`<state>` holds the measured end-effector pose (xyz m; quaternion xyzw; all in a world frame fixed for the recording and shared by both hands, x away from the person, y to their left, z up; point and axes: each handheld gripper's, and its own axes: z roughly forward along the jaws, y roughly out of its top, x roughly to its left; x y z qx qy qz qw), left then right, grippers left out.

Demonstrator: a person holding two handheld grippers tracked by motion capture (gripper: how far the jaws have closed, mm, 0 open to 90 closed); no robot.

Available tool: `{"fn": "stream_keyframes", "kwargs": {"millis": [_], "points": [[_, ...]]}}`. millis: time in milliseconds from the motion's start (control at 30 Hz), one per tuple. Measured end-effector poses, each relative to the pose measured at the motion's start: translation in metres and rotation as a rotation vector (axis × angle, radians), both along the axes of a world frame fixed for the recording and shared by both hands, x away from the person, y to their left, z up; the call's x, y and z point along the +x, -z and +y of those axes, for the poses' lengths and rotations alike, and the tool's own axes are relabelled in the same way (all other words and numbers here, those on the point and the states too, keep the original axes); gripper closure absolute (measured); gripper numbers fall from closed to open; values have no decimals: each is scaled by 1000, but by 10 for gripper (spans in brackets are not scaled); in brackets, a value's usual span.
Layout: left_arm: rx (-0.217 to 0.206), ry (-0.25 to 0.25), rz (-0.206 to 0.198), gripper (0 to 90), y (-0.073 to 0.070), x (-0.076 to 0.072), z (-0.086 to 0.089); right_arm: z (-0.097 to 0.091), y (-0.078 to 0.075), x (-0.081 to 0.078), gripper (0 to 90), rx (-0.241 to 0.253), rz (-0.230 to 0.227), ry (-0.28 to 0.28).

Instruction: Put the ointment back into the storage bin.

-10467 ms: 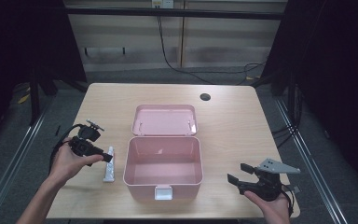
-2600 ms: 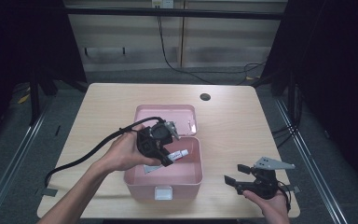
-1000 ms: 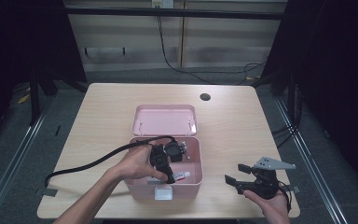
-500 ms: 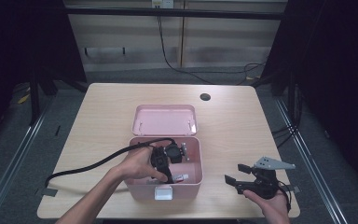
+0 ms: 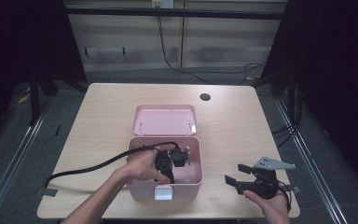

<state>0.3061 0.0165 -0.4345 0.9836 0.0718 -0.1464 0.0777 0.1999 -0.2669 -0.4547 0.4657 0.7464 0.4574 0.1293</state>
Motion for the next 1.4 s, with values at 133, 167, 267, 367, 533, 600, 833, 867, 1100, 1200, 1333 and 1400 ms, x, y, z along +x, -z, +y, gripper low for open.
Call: {"fn": "stream_keyframes", "kwargs": {"millis": [133, 167, 267, 367, 533, 600, 833, 867, 1100, 1200, 1333, 1400], "points": [[2, 6, 7, 700, 2, -1, -1, 2, 0, 0, 249, -30, 2, -2], [2, 6, 7, 700, 2, -1, -1, 2, 0, 0, 249, -30, 2, -2], [-4, 9, 12, 700, 3, 0, -1, 2, 0, 0, 249, -32, 4, -2], [-6, 12, 23, 700, 3, 1, -1, 2, 0, 0, 249, -32, 2, -2], [-3, 11, 39, 698, 9, 2, -2, 2, 0, 0, 249, -28, 3, -4], [8, 16, 36, 698, 11, 4, -3, 2, 0, 0, 249, -27, 3, -4], [0, 28, 59, 697, 17, 4, -4, 1, 0, 0, 249, -23, 4, -4], [3, 27, 63, 697, 18, 4, -4, 1, 1, 0, 249, -24, 6, -5], [14, 25, 78, 696, 25, 6, -4, 1, 1, 0, 249, -27, 8, -3], [17, 17, 85, 696, 26, 7, -4, 1, 1, 1, 249, -28, 8, -2], [34, 27, 89, 690, 28, 7, -4, 1, 1, 0, 248, -26, 9, -1], [33, 25, 89, 691, 28, 7, -4, 1, 1, 0, 249, -27, 9, -1]]}}
